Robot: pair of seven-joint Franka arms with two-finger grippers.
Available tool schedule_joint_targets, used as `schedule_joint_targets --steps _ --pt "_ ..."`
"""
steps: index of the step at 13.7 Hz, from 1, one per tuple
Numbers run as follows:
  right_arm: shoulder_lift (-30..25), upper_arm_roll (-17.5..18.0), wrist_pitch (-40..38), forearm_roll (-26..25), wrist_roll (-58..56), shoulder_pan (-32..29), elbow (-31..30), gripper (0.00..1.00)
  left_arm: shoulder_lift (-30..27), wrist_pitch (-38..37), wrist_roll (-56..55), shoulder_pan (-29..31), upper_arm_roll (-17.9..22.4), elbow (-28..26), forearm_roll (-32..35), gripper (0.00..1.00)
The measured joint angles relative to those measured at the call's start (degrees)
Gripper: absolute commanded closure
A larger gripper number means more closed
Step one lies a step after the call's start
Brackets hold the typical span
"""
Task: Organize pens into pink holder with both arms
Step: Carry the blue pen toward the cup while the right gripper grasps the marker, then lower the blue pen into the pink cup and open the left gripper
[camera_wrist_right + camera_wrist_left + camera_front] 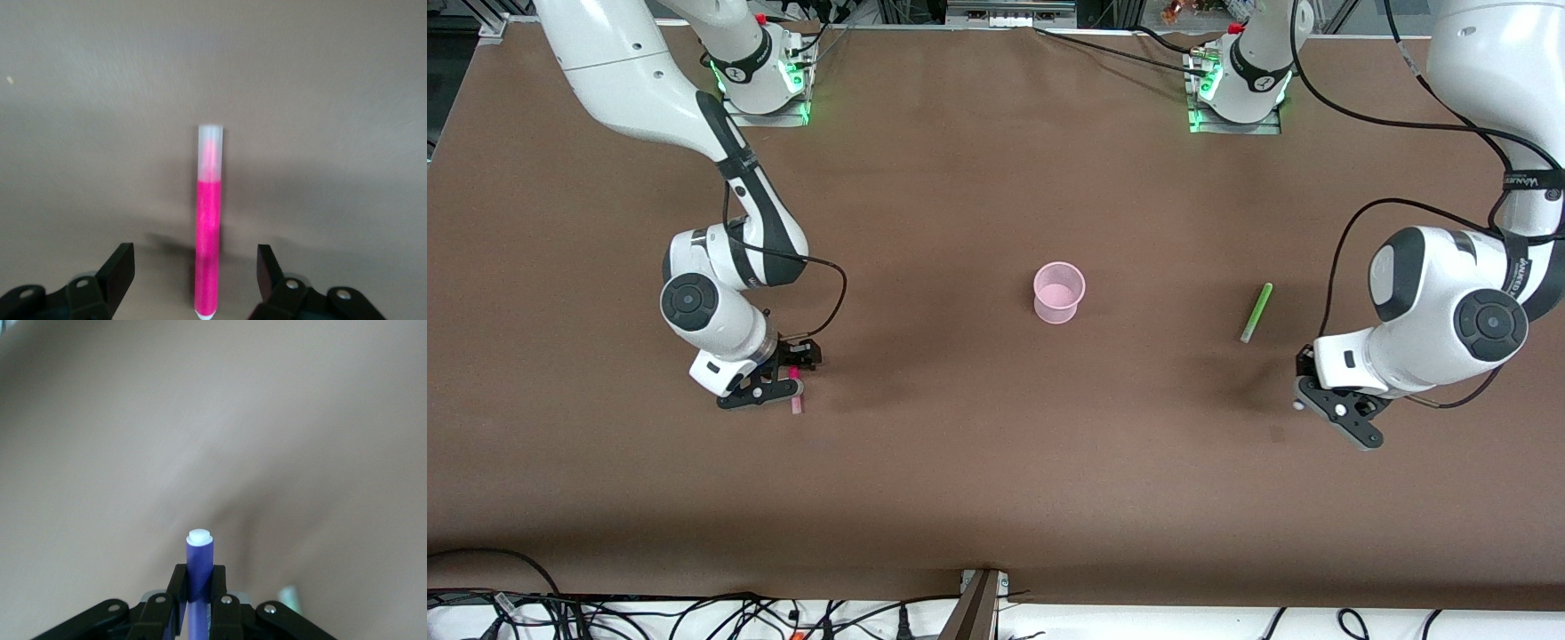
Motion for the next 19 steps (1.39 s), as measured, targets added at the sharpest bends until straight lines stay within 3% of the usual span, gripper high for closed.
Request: schedule_joint_targets --steps 5,9,11,15,19 --pt "-1.2 0.0 0.8 0.0 -0.1 -0.1 -3.6 0.4 0.2 0.1 -0.4 -0.3 -13.3 0.4 -12.6 1.0" --pt "-1.2 -0.1 1.2 0.0 -0.1 -0.5 -4.4 0.84 0.4 1.8 0.0 -0.8 -20.0 0.2 -17.9 1.0" --pt "-1.2 -0.1 1.4 0.0 -0.1 -0.7 -4.5 1.0 0.5 4.4 0.6 -0.9 -23.0 -1.0 -18.0 1.0" --pt "-1.8 -0.1 -0.5 0.1 -0.1 -0.8 -3.6 1.0 1.9 13.5 10.8 -0.3 -24.3 -8.2 -18.9 1.0" --pt "-3.1 -0.2 -19.7 6.3 -0.1 -0.8 6.9 1.0 3.1 20.3 15.2 1.9 -29.4 -14.4 -21.4 1.0"
